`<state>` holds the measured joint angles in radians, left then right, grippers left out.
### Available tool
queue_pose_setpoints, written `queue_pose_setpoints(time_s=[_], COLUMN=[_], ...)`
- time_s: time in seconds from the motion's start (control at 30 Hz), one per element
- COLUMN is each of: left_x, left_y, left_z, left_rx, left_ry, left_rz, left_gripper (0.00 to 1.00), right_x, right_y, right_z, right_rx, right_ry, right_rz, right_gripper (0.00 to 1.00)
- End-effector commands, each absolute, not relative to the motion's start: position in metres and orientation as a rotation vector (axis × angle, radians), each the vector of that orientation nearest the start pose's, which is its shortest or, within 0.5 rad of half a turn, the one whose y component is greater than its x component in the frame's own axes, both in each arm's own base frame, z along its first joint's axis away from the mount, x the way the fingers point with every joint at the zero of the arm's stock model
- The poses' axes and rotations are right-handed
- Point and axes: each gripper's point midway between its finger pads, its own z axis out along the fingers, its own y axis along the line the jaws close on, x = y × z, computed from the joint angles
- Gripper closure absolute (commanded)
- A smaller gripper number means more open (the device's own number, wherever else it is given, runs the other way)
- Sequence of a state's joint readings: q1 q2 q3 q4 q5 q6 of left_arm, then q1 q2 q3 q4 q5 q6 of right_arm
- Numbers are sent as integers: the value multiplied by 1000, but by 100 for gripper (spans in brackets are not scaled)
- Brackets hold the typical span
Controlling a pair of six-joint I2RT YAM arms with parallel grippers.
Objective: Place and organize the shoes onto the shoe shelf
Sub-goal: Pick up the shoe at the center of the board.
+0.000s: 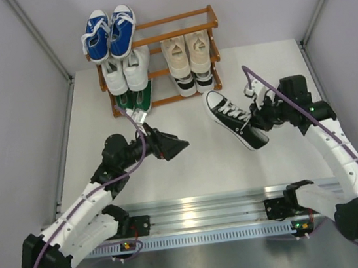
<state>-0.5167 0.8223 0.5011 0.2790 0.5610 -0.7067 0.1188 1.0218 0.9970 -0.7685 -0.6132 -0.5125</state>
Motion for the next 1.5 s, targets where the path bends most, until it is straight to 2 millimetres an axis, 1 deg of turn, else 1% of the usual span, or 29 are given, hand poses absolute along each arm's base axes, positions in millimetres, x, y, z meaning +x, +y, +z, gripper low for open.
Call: queue_pose_setpoints(time_s=[0.0, 0.03, 0.07, 0.1, 0.13, 0.27, 0.3, 0.47, 0.6, 0.63, 0.67, 0.73, 0.83, 0.93, 0.97, 1.0, 1.07, 1.1, 1.13, 1.17, 1.2, 1.23, 1.27, 1.3, 1.33, 1.37, 1.4, 1.43, 1.47], left_x=[214, 214, 216, 219, 221, 228, 232, 242, 245, 246, 246, 247, 248, 248, 248, 248, 250, 252, 255, 260, 259, 260, 265, 265, 262, 269, 269, 269, 269], left_y=[-265, -271, -274, -275, -279, -290, -294, -300, -305, -306, -307, -308, -310, -311, -311, -310, -309, -305, -301, -295, -289, -284, -275, -269, -266, -256, -252, -249, -245], left_z=[283, 277, 277, 281, 276, 272, 267, 258, 268, 268, 272, 271, 268, 260, 258, 255, 251, 251, 244, 242, 244, 240, 240, 242, 239, 239, 239, 238, 237], left_rx=[251, 242, 222, 185, 172, 134, 118, 72, 58, 51, 44, 28, 8, -7, -9, -15, -39, -50, -77, -106, -117, -133, -164, -178, -183, -208, -208, -202, -204], left_ry=[1612, 1629, 1625, 1606, 1622, 1635, 1658, 1703, 1690, 1695, 1691, 1703, 1721, 1745, 1751, 1757, 1772, 1772, 1800, 1807, 1806, 1828, 1825, 1822, 1842, 1838, 1842, 1845, 1857], left_rz=[-1355, -1371, -1385, -1410, -1420, -1451, -1455, -1460, -1490, -1494, -1509, -1522, -1537, -1542, -1539, -1534, -1520, -1504, -1463, -1438, -1428, -1423, -1418, -1429, -1459, -1445, -1447, -1448, -1447], left_gripper=[2, 2, 2, 2, 2, 2, 1, 2, 2, 3, 4, 9, 14, 27, 44, 53, 82, 98, 100, 100, 100, 100, 100, 100, 100, 100, 100, 100, 100], right_x=[260, 259, 254, 252, 251, 237, 234, 221, 217, 216, 217, 218, 221, 221, 221, 221, 221, 221, 215, 215, 211, 205, 199, 188, 175, 160, 144, 131, 117], right_y=[162, 169, 178, 182, 185, 200, 202, 209, 211, 213, 213, 216, 220, 224, 225, 226, 225, 225, 222, 221, 218, 214, 210, 210, 205, 201, 203, 199, 194], right_z=[232, 230, 229, 229, 230, 232, 232, 232, 227, 225, 226, 226, 224, 225, 226, 227, 227, 228, 223, 228, 228, 226, 232, 232, 227, 223, 222, 215, 204], right_rx=[-1113, -1140, -1179, -1203, -1215, -1292, -1309, -1356, -1389, -1394, -1397, -1407, -1424, -1438, -1441, -1444, -1460, -1472, -1513, -1525, -1549, -1577, -1631, -1676, -1793, -1857, -1913, -1977, -2079], right_ry=[1831, 1827, 1810, 1796, 1784, 1727, 1710, 1661, 1648, 1649, 1644, 1640, 1642, 1633, 1630, 1626, 1617, 1609, 1612, 1595, 1584, 1580, 1493, 1430, 1312, 1215, 1098, 1023, 907], right_rz=[561, 568, 583, 589, 595, 641, 646, 677, 675, 672, 667, 652, 640, 645, 642, 640, 625, 618, 615, 602, 592, 587, 553, 577, 557, 559, 603, 622, 639], right_gripper=[100, 100, 100, 100, 100, 100, 100, 100, 100, 100, 100, 100, 100, 100, 100, 100, 99, 92, 64, 50, 39, 24, 18, 15, 10, 9, 9, 9, 11])
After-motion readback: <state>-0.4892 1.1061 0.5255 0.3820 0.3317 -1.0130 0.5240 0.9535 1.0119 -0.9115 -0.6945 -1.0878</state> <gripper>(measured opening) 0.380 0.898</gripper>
